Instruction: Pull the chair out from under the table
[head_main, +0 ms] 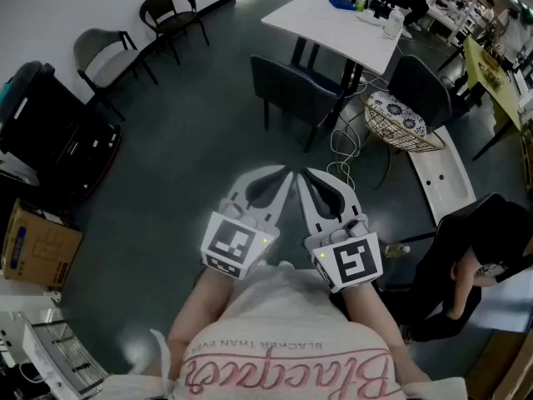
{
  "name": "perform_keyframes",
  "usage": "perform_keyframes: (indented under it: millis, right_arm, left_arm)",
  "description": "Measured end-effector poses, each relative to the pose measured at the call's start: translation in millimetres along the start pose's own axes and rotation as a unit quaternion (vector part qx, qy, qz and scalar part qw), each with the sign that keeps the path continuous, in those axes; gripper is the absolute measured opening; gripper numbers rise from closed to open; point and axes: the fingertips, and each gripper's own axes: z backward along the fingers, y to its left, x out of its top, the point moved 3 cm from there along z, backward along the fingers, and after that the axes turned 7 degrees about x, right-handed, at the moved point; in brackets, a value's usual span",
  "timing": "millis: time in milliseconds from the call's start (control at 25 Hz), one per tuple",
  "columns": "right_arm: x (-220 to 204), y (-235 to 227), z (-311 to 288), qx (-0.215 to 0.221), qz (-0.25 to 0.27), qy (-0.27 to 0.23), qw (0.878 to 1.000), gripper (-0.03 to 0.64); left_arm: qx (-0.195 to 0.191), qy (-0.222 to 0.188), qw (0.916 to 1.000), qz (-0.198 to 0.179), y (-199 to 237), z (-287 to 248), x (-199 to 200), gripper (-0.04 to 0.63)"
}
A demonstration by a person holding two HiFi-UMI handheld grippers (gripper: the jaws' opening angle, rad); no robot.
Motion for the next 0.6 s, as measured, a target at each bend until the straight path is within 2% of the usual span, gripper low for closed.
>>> perform_keyframes:
  millis: [320,600]
  right_arm:
    - [-4,-12,0,0.002,-0.003,0.005,1.000,0.009]
    - [-9,-37,14,0.000,-0.005,0.008,1.000,0.008]
  left_arm:
    - [0.016,-0.006,0.9998,0.007,2,-14,5,0.006]
    - [0.015,-0.009,0.9998,0.006,-15,-36,8,0.006]
